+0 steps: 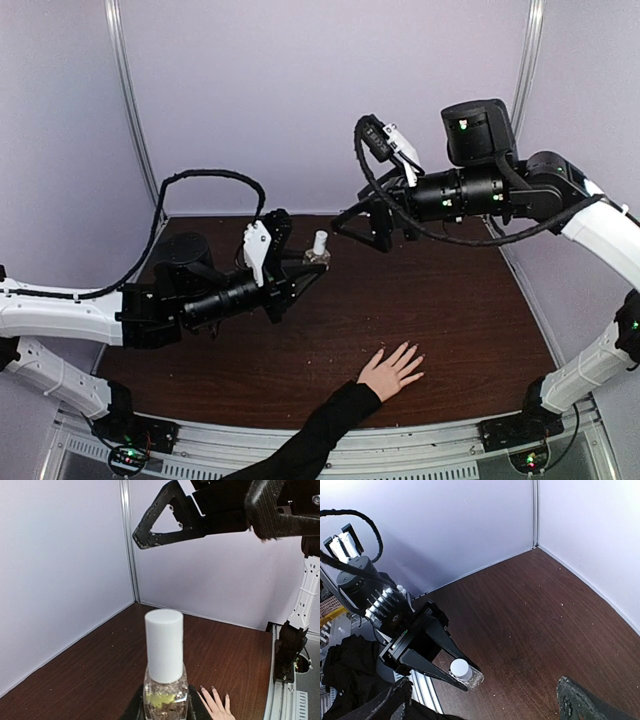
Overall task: Paint the nails
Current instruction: Unscrew the nail polish bottle cap from the nail polish bottle.
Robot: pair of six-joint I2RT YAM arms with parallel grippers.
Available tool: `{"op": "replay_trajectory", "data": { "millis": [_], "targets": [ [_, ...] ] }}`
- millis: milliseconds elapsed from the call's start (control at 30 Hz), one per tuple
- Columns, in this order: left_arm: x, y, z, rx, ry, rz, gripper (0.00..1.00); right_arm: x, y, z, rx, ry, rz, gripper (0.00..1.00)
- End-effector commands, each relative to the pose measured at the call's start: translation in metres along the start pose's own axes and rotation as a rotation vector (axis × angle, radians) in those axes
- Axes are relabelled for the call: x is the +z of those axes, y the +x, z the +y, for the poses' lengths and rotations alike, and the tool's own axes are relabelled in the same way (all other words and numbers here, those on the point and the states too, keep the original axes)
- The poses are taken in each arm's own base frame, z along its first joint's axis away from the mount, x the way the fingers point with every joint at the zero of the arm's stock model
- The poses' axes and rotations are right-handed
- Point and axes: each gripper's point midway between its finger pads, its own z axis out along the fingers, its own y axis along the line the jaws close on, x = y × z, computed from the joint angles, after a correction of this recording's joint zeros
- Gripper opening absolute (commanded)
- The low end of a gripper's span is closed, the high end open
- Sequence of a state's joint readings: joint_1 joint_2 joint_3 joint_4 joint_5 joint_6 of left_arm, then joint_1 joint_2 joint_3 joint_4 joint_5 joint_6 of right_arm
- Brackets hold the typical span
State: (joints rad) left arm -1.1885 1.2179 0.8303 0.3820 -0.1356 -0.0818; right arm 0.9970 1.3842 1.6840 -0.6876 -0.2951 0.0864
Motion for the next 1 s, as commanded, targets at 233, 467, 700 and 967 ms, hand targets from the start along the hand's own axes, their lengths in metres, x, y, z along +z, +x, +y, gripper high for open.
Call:
{"op": "replay_trajectory", "data": {
  "millis": [233, 467, 700, 967],
  "targets": [
    [0.014, -0.013, 0.013, 0.025, -0.083, -0.019, 0.0, 0.041, 0.023, -0.017, 0.186, 0.063, 0.146, 0.88],
    [0.017, -0.012, 0.014, 0.022, -0.097, -0.017, 0.0, 0.049, 0.024, -0.016, 0.226, 0.05, 0.147, 0.59],
    [0.016, -0.012, 0.02, 0.012, -0.128, -0.019, 0.0, 0.053, 0.028, -0.013, 0.235, 0.024, 0.156, 0.33],
    [0.015, -0.012, 0.019, 0.002, -0.124, -0.016, 0.0, 0.052, 0.026, -0.007, 0.207, -0.014, 0.155, 0.13]
  ]
}}
